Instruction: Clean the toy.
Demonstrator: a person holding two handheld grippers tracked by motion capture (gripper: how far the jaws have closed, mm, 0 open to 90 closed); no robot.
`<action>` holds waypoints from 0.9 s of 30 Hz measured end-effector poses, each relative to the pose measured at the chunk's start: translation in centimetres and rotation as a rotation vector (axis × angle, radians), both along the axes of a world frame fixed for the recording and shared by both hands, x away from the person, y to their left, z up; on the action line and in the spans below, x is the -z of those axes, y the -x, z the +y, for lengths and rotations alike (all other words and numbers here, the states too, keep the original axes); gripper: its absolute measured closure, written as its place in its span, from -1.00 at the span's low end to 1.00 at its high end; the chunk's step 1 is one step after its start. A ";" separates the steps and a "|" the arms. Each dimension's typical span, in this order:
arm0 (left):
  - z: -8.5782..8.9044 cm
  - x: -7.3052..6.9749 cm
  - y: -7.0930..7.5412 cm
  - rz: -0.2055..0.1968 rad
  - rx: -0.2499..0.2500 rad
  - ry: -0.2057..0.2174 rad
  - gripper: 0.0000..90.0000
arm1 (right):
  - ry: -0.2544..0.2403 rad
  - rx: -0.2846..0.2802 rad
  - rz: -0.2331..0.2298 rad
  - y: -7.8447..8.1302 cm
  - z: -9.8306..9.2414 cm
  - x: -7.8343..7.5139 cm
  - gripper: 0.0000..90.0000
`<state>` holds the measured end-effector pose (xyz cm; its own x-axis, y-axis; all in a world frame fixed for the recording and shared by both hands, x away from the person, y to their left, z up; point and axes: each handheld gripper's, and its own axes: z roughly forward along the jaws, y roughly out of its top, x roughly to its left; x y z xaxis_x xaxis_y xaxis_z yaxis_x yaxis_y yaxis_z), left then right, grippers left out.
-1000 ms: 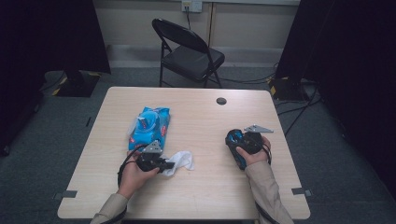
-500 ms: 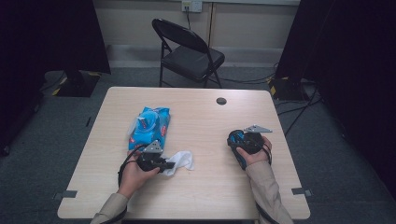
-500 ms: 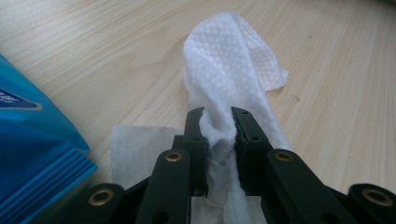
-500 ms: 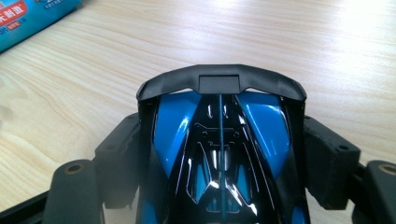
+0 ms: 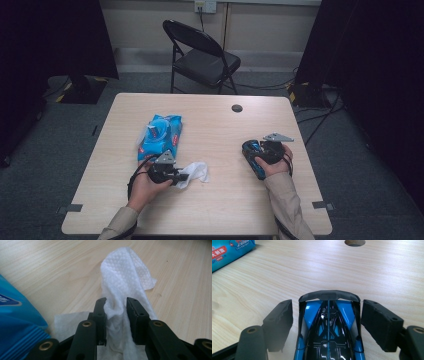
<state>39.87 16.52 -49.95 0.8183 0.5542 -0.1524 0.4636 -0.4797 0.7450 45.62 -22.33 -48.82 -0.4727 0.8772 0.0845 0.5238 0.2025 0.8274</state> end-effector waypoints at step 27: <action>0.6 -2.5 0.0 -0.049 -0.051 0.061 -0.41 | -0.066 -0.043 0.026 1.4 -0.1 -1.2 -0.57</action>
